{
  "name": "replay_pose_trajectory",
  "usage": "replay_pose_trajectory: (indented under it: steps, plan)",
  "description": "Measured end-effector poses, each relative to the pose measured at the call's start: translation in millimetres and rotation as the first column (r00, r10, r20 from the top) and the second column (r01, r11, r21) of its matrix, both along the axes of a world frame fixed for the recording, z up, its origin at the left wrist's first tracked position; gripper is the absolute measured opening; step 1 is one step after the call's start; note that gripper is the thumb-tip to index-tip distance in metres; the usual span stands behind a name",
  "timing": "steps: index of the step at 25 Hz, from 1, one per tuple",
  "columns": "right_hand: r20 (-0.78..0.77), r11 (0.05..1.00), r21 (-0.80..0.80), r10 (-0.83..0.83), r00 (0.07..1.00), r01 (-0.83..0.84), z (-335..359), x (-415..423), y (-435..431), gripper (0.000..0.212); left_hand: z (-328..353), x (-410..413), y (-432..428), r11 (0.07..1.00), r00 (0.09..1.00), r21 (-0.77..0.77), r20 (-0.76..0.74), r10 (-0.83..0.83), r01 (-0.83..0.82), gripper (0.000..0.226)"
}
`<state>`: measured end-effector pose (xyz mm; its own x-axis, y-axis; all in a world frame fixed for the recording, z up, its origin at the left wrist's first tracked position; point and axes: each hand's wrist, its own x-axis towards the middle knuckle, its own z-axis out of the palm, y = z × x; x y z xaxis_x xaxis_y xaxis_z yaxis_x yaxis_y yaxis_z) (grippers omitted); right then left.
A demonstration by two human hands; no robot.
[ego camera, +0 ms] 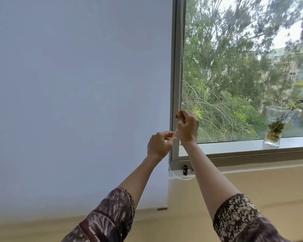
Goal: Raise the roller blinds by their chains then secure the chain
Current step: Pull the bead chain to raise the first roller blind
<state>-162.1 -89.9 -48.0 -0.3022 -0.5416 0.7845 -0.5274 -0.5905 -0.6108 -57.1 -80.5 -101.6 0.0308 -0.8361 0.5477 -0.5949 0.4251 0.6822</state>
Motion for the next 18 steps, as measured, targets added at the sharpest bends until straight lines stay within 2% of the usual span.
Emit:
replay_pose_trajectory:
  steps: [2, 4, 7, 11, 13, 18]
  plan:
    - [-0.012, 0.999, 0.038, -0.013, 1.0, 0.013, -11.2, -0.1, 5.4, 0.018, 3.2, 2.7, 4.0, 0.996, 0.993, 0.0, -0.079, -0.085, 0.085, 0.03]
    - [-0.036, 0.998, 0.055, -0.019, 0.999, 0.021, -18.3, 4.3, 12.8, 0.017, 18.7, 1.5, 8.7, 0.993, 0.963, -0.041, -0.243, -0.12, 0.113, 0.026]
    - [-0.095, 0.996, 0.088, -0.018, 0.995, 0.026, -29.2, 14.5, 27.3, 0.018, 50.0, -4.3, 19.6, 0.98, 0.863, -0.102, -0.464, -0.198, 0.17, 0.019]
    - [-0.114, 0.987, 0.161, 0.025, 0.993, -0.007, -47.8, 26.1, 48.5, 0.02, 82.1, -8.1, 30.7, 0.96, 0.736, -0.168, -0.618, -0.279, 0.222, 0.017]
    - [-0.136, 0.981, 0.196, 0.032, 0.99, -0.005, -55.7, 30.3, 59.5, 0.02, 90.2, -4.9, 37.2, 0.959, 0.695, -0.171, -0.662, -0.282, 0.227, 0.018]
    - [-0.211, 0.963, 0.269, 0.075, 0.975, -0.016, -73.5, 32.4, 84.1, 0.019, 73.6, 10.4, 59.7, 0.988, 0.786, -0.102, -0.599, -0.151, 0.113, 0.011]
